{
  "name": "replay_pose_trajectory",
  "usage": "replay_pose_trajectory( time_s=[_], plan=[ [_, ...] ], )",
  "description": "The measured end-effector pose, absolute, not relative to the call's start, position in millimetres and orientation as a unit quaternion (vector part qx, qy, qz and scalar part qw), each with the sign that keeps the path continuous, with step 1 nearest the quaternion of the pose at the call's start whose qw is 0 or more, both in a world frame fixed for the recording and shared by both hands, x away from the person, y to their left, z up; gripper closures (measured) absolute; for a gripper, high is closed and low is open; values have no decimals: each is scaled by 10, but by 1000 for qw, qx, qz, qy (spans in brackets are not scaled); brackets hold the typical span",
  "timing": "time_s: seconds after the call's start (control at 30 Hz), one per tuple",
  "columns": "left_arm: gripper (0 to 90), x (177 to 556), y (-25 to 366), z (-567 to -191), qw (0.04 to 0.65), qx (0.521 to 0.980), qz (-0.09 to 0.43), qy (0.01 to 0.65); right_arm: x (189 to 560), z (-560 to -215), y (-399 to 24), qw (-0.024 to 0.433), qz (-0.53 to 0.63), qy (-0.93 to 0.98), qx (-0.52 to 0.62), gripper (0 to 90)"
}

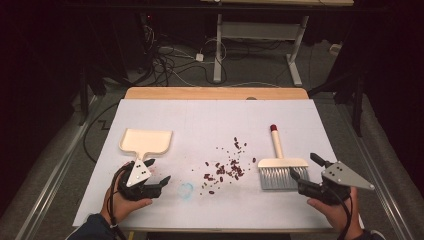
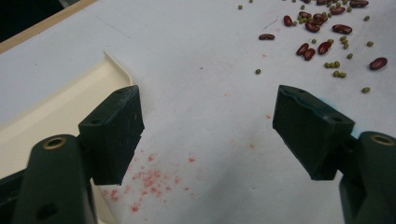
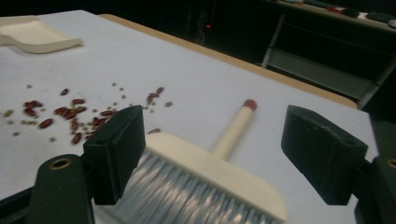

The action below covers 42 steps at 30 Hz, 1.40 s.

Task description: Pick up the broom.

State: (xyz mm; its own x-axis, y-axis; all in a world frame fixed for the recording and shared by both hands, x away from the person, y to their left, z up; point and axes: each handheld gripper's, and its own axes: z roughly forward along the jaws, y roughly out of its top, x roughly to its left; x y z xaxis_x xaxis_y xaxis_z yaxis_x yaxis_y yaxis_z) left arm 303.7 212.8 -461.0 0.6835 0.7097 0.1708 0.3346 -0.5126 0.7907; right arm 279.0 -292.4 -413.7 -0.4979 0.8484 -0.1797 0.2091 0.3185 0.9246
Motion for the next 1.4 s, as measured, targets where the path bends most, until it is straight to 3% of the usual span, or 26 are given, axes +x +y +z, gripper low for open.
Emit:
replay_pose_trajectory(
  time_s=[0.33,0.57,0.67,0.83,0.93,1.27,1.37,1.4],
  plan=[
    [241,3040,2088,-4633,373,843,243,302,2758,-4177,-2850,351,443,753,337,239],
    [241,3012,2095,-4641,368,846,237,303,2945,-4167,-2837,320,422,777,342,213],
    [241,3018,2097,-4646,365,846,238,307,3108,-4089,-2820,312,407,779,361,225],
    [233,3028,2094,-4657,361,848,235,307,3489,-4016,-2773,252,394,791,393,215],
    [231,3024,2082,-4666,355,852,236,303,3749,-4042,-2695,249,349,795,429,234],
    [229,3031,2081,-4705,335,863,240,291,4511,-4497,-2594,170,244,778,553,309],
    [229,3031,2075,-4713,333,865,238,291,4573,-4579,-2538,184,225,779,555,340],
    [229,3032,2074,-4716,333,865,237,290,4575,-4575,-2516,190,222,780,553,391]
  ],
)
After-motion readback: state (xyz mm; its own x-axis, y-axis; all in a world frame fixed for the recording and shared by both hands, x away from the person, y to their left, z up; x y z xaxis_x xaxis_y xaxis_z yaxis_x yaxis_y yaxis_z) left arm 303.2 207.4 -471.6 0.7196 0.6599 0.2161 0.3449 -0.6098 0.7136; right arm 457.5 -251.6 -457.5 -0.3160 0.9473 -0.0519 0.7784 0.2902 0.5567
